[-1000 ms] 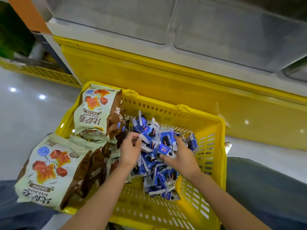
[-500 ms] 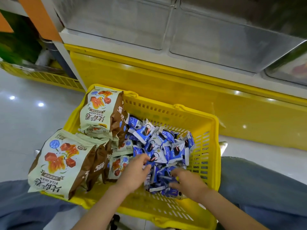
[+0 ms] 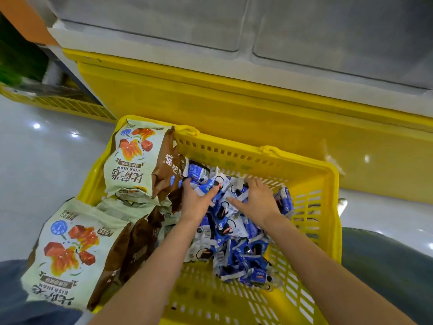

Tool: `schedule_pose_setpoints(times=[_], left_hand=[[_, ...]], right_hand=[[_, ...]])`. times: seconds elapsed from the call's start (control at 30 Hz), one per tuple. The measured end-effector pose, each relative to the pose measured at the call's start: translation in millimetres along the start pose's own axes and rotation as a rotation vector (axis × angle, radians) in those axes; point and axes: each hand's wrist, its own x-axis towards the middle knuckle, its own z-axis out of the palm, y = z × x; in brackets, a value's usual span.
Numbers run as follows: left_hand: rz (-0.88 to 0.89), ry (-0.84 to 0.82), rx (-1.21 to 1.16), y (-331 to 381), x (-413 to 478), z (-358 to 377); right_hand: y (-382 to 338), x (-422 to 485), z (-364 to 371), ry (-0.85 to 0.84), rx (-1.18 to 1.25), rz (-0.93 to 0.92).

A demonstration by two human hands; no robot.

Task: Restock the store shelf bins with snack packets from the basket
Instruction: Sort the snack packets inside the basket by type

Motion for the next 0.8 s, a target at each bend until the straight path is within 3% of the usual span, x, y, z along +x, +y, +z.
schedule_pose_setpoints(times=[0.2, 0.37, 0.63, 0.8], left_hand=[[-0.051, 0.032, 0.033, -1.5, 23.0, 9.2], [-0.050, 0.077, 0.034, 0.8, 29.4, 13.5], [0.156, -0.012, 0.041, -12.1, -12.3, -6.1], [0.307, -0.142, 0.091, -22.9, -52.6, -20.2]], right_hand=[[11.8, 4.4, 8.1, -0.164, 0.337, 0.145], [8.8, 6.5, 12.9, -0.124, 0.565, 0.170], [6.4, -29.4, 12.2, -0.093, 0.623, 0.086], [9.9, -72.5, 3.2, -0.181, 0.524, -0.028]])
